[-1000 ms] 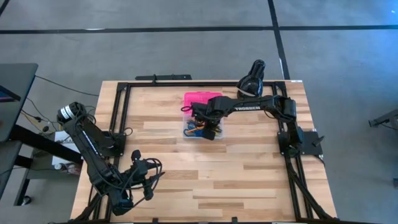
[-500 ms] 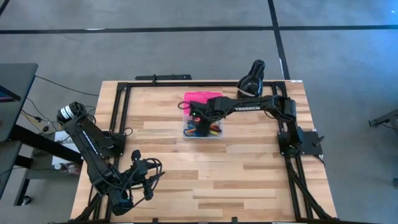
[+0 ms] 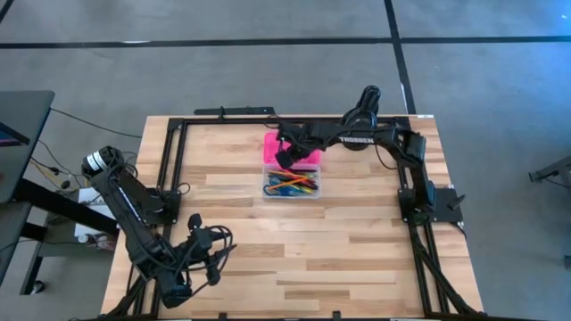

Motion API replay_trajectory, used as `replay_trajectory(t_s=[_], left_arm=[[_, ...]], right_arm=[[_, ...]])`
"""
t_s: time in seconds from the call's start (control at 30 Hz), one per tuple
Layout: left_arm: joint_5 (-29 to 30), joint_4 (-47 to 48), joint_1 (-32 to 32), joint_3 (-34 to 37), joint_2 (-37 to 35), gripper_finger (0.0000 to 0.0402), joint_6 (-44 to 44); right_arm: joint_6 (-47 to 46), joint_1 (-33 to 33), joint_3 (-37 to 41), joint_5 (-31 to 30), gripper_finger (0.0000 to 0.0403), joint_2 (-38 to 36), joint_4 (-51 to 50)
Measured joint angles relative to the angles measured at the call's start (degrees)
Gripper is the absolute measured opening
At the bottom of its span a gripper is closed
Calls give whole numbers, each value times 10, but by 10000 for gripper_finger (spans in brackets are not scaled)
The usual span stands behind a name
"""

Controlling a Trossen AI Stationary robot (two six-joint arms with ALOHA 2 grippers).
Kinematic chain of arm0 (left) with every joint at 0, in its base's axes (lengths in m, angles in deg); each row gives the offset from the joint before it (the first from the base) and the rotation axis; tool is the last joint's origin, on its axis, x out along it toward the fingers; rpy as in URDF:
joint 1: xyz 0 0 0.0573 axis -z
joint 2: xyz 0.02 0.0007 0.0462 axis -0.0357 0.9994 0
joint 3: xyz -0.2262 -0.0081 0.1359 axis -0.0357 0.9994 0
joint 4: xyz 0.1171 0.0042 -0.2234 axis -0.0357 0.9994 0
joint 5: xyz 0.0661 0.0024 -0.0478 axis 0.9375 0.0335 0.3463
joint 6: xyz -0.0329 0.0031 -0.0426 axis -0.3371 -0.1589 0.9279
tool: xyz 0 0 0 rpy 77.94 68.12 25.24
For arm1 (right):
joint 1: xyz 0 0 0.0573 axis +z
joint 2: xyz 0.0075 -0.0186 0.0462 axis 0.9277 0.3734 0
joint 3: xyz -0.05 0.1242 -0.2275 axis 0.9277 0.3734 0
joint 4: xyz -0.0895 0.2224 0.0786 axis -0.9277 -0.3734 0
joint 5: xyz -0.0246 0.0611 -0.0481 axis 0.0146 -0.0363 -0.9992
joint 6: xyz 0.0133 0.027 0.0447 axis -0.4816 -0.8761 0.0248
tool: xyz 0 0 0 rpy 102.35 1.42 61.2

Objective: Pick & place school supplies into a supply box
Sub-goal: Close the pink supply box

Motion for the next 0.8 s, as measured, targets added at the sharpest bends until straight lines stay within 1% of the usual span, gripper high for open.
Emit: replay_trajectory(t_s=[0.1,0.3,0.33,0.4,0.47,0.53,0.7,0.8], left_arm=[[2,8,-9,0,0,153,0],[2,11,-29,0,0,153,-2],[1,10,-32,0,0,153,-2],[-1,11,-35,0,0,153,-2],[-2,11,-35,0,0,153,-2],[-3,10,-35,0,0,153,0],[-22,10,-31,0,0,153,9],[-24,11,-31,0,0,153,9]], right_arm=[[-33,-8,0,2,65,0,20],[-45,0,-1,11,49,10,79],[-45,2,-1,17,47,17,87],[-45,3,2,38,42,29,72],[-46,7,-1,52,41,47,95],[-46,11,0,56,46,59,78],[-45,12,-4,43,76,65,86],[-45,7,-4,38,89,65,88]])
